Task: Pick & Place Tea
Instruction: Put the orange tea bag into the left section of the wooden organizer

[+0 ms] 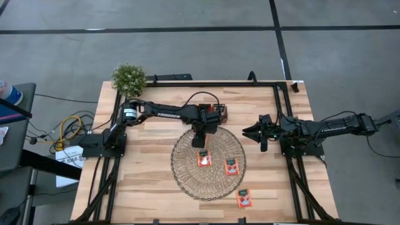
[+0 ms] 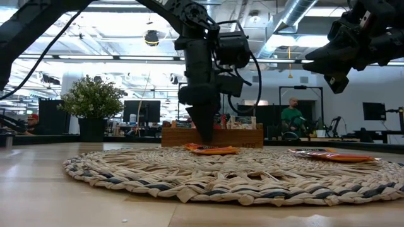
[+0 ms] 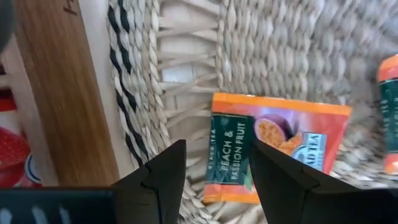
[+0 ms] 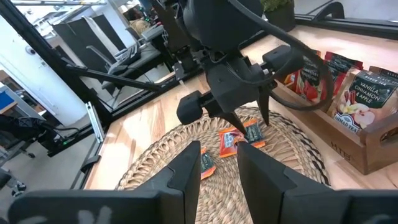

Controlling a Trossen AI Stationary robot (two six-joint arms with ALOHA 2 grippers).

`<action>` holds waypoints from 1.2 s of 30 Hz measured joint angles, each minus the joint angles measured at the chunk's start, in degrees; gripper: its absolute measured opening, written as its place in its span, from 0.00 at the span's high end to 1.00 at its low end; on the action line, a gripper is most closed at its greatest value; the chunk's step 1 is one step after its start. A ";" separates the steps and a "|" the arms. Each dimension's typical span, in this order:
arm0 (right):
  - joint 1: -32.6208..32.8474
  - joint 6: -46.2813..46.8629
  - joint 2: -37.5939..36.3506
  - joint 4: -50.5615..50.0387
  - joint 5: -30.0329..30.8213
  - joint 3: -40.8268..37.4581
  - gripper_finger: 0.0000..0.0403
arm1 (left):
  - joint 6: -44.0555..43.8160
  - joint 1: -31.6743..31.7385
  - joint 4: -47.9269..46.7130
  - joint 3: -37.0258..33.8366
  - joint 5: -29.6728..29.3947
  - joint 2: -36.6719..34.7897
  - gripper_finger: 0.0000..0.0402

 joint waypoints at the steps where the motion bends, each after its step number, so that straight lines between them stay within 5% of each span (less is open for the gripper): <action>1: 0.00 0.00 0.01 -0.01 -0.02 0.00 0.76 | 0.09 0.01 0.15 -0.32 -0.02 0.00 0.58; 36: 0.00 0.01 -0.01 -0.82 -0.22 0.00 0.76 | -0.78 0.05 1.10 -0.36 0.61 1.60 0.61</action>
